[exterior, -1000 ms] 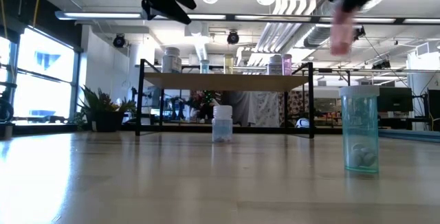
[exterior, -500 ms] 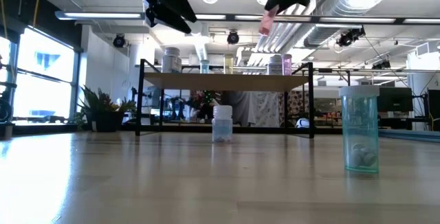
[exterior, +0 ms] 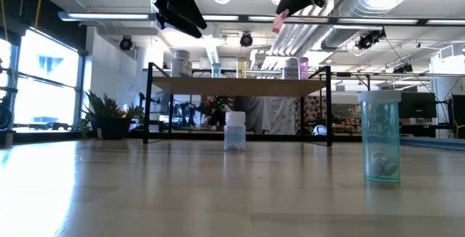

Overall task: Pick and place medicine bottles onto shelf by color
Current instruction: Put the pink pill bottle on the shelf

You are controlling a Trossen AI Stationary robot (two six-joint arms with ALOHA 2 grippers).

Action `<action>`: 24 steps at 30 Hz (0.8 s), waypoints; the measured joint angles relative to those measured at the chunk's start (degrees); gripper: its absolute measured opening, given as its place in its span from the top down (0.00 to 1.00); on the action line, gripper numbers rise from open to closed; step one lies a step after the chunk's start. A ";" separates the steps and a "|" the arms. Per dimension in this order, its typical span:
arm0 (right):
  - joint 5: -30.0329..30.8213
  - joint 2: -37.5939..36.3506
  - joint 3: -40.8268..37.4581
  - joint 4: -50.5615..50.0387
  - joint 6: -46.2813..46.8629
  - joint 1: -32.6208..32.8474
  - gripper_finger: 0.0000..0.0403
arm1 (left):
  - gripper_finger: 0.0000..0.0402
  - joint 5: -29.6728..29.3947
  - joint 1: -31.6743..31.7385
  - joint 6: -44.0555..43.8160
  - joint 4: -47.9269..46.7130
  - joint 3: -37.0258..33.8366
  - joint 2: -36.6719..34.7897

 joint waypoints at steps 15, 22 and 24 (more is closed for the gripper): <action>-5.17 14.57 10.58 -14.99 -2.72 -1.19 0.74 | 0.43 -0.06 2.24 1.92 -1.30 -0.02 0.04; -7.11 18.47 10.56 -16.76 -2.74 -0.69 0.74 | 0.43 -0.05 2.24 3.42 -1.79 -0.02 0.04; -7.47 19.10 10.56 -17.76 -2.74 -0.31 0.74 | 0.43 -0.07 2.24 3.42 -1.76 -0.02 0.04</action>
